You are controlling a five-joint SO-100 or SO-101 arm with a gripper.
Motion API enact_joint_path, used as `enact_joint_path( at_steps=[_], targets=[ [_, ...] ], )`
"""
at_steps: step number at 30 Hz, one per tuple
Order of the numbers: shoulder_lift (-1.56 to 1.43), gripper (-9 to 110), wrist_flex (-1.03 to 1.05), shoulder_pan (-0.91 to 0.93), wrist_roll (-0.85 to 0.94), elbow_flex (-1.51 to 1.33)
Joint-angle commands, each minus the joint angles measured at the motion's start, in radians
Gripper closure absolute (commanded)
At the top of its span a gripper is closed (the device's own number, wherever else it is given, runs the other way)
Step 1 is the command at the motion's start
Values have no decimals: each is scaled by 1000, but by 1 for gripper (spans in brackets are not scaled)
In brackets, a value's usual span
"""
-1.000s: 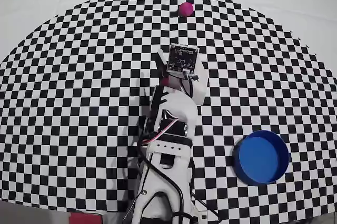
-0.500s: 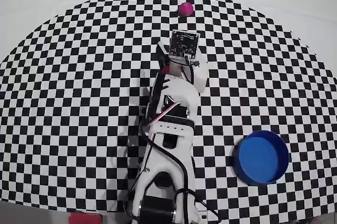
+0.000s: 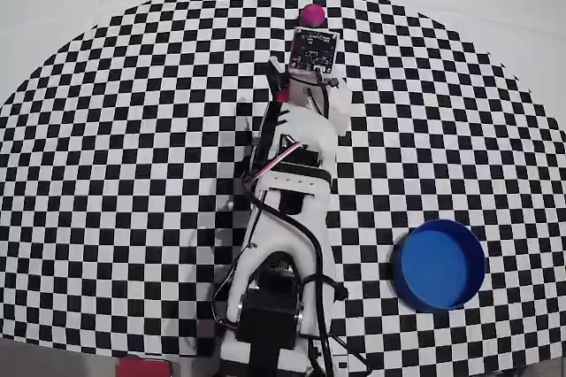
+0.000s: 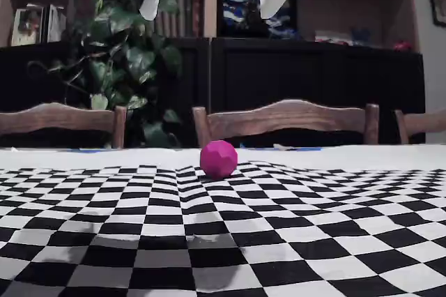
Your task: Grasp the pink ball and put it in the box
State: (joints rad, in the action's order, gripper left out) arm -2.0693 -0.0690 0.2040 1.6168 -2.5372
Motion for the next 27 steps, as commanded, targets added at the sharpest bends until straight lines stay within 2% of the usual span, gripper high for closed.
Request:
enact_joint_path(
  at_steps=[1, 27],
  targets=[
    [37, 72, -17, 5, 6, 80],
    [419, 72, -31, 2, -3, 408]
  ],
)
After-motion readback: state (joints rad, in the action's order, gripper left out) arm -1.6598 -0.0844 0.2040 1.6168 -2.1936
